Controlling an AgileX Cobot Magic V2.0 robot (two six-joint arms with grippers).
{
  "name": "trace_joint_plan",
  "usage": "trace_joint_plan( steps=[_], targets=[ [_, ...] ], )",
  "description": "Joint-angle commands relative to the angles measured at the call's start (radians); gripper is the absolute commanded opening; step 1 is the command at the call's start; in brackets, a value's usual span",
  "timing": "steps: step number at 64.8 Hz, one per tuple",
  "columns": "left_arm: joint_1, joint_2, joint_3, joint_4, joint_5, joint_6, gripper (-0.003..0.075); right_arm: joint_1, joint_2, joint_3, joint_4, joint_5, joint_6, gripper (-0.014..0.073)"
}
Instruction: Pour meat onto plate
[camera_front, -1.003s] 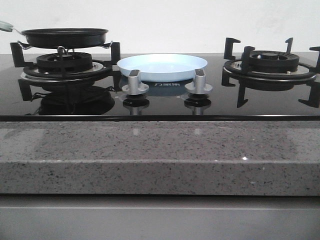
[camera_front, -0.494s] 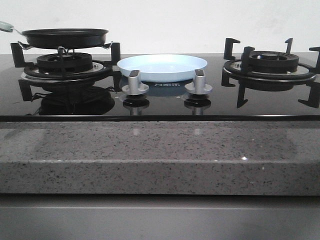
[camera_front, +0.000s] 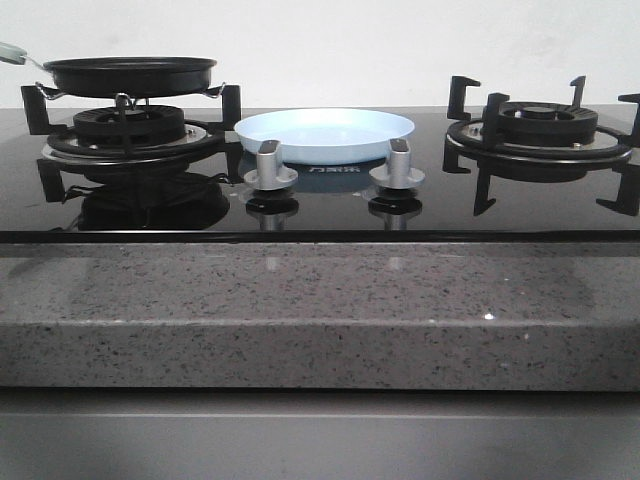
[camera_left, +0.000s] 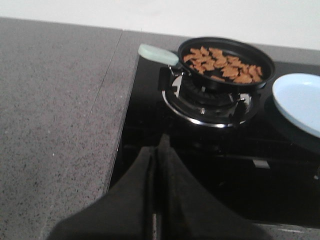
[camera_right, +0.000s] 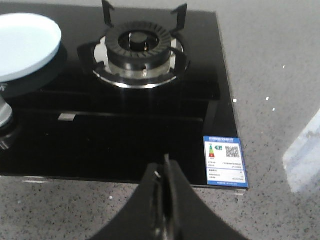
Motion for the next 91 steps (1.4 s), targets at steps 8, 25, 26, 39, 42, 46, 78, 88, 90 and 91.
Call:
trace_joint_plan(
  steps=[8,25,26,39,42,46,78,88,90,91],
  targets=[
    [0.0,0.065,-0.035,0.024,-0.066,-0.002,0.0038,-0.004,0.042,-0.021,-0.003,-0.041,-0.006,-0.0081],
    [0.0,0.091,-0.035,0.033,-0.046,0.026,0.0542,-0.001,0.051,-0.021,0.014,-0.033,-0.006,0.0429],
    [0.0,0.091,-0.035,0.033,-0.044,0.026,0.0544,0.0,0.051,-0.021,0.02,-0.031,-0.006,0.0442],
    [-0.032,0.091,-0.035,0.03,-0.042,0.026,0.0501,0.041,0.118,-0.076,0.114,0.044,-0.045,0.0455],
    [-0.058,0.091,-0.035,0.03,-0.04,0.032,0.0484,0.061,0.15,-0.1,0.136,0.063,-0.064,0.0455],
    [-0.103,0.091,-0.035,0.031,-0.036,0.051,0.0468,0.09,0.197,-0.139,0.17,0.08,-0.087,0.0455],
    [-0.182,0.091,-0.035,0.031,-0.031,0.053,0.0436,0.243,0.744,-0.562,0.219,0.108,-0.123,0.0455],
    [-0.182,0.091,-0.035,0.031,-0.02,0.053,0.0436,0.243,0.895,-0.708,0.219,0.143,-0.123,0.0354],
    [-0.182,0.091,-0.035,0.031,-0.02,0.053,0.0436,0.243,0.926,-0.739,0.219,0.147,-0.123,0.033],
    [-0.182,0.091,-0.035,0.031,-0.019,0.053,0.0436,0.243,0.938,-0.752,0.219,0.148,-0.123,0.032]
  ],
)
